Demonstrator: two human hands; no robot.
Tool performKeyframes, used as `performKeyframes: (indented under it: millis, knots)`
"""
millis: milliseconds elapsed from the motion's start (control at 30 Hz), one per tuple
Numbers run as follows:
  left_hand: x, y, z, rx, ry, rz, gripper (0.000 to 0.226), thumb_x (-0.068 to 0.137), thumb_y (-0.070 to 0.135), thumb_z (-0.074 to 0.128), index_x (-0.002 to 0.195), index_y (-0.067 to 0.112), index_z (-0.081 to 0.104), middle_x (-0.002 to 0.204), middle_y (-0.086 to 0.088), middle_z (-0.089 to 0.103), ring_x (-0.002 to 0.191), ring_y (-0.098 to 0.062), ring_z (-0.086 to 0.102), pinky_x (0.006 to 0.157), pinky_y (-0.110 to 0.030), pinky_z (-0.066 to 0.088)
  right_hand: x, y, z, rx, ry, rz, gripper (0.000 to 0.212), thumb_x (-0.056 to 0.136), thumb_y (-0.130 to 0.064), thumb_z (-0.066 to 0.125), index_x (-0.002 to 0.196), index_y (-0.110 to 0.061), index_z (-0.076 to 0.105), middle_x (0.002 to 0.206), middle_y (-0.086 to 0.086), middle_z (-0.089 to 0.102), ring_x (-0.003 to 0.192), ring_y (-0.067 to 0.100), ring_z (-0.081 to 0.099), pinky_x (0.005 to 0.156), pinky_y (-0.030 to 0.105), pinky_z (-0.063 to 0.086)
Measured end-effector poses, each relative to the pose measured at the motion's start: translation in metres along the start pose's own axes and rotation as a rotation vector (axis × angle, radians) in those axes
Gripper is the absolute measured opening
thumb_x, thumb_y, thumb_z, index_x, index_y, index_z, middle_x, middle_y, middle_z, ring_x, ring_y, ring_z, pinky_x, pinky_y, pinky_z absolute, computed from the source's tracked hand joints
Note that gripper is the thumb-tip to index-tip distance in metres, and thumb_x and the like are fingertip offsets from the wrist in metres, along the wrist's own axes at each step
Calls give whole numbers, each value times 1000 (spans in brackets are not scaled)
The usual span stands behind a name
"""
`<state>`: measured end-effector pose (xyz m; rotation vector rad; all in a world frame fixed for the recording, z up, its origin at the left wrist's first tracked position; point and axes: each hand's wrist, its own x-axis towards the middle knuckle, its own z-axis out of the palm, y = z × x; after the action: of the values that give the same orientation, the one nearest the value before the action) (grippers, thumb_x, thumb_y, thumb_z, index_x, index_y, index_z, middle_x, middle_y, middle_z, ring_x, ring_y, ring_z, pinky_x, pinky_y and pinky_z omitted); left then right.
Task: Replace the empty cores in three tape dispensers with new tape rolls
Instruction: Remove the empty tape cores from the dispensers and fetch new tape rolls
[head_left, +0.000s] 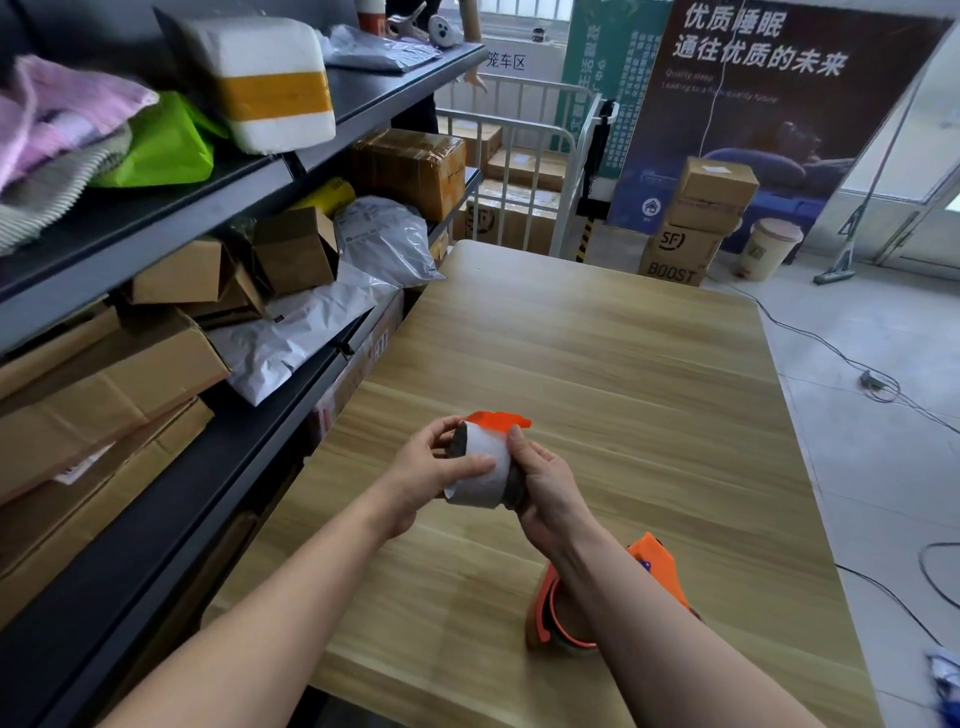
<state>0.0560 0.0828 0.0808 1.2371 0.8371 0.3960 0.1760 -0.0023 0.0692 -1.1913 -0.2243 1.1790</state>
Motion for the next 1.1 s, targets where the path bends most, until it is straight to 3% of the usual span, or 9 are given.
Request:
performKeyframes:
  millis: [133, 300, 433, 567, 633, 767, 900, 1000, 1100]
  knots:
    - [0, 2, -1, -35, 7, 22, 78, 47, 25, 86, 118, 22, 54, 123, -13, 57, 110, -30, 59, 69, -34, 54, -1, -6, -2, -177, 71, -23, 30, 94, -36, 57, 86, -9, 67, 78, 14, 62, 60, 21, 51, 51, 28, 33]
    - [-5, 7, 2, 376, 229, 251, 72, 48, 26, 84, 113, 32, 53, 117, 2, 45, 103, -6, 50, 90, -28, 46, 5, -15, -12, -262, 234, -100, 23, 96, -25, 56, 77, -12, 61, 75, 8, 63, 66, 22, 56, 58, 28, 42]
    - [2, 5, -10, 405, 225, 188, 75, 51, 25, 78, 120, 32, 50, 122, -1, 42, 110, -16, 48, 90, -29, 45, 9, -16, -16, -438, 131, -132, 24, 96, -15, 55, 73, -14, 61, 71, 0, 61, 61, 11, 52, 47, 13, 37]
    - [24, -7, -22, 573, 274, 149, 89, 51, 27, 82, 131, 23, 44, 122, -3, 41, 113, -19, 46, 93, -28, 41, 16, -6, -10, -769, 54, -198, 13, 91, -1, 52, 87, 4, 63, 72, 3, 61, 63, 8, 56, 58, 19, 41]
    - [40, -13, -33, 684, 290, 121, 92, 56, 25, 86, 135, 18, 39, 128, -5, 42, 118, -23, 44, 100, -35, 40, 23, 1, -13, -992, 60, -248, 14, 91, -3, 51, 82, -6, 61, 65, -4, 56, 53, 3, 51, 54, 19, 40]
    - [73, -21, -52, 842, 255, 62, 88, 60, 24, 83, 135, 17, 37, 131, -9, 38, 123, -26, 39, 104, -35, 37, 43, 25, -23, -1383, 107, -296, 15, 91, -18, 53, 77, -22, 55, 88, 8, 68, 85, 33, 58, 63, 33, 34]
    - [108, -25, -67, 949, 217, 21, 82, 65, 23, 77, 137, 18, 37, 132, -10, 34, 125, -29, 34, 103, -32, 33, 58, 42, -28, -1631, 67, -365, 11, 87, -16, 55, 86, -21, 64, 97, 1, 68, 93, 29, 60, 65, 31, 34]
    - [136, -29, -76, 1022, 190, -3, 84, 65, 25, 77, 138, 19, 36, 134, -10, 37, 126, -30, 33, 102, -33, 33, 68, 52, -25, -1753, 16, -366, 13, 74, -10, 65, 78, -22, 68, 83, -1, 68, 79, 24, 64, 59, 29, 37]
    - [162, -35, -83, 1115, 163, -22, 85, 65, 29, 77, 139, 21, 35, 137, -8, 38, 128, -30, 32, 104, -33, 33, 78, 67, -24, -1839, -3, -393, 30, 39, -13, 83, 55, -25, 59, 52, -6, 57, 46, 15, 56, 44, 20, 35]
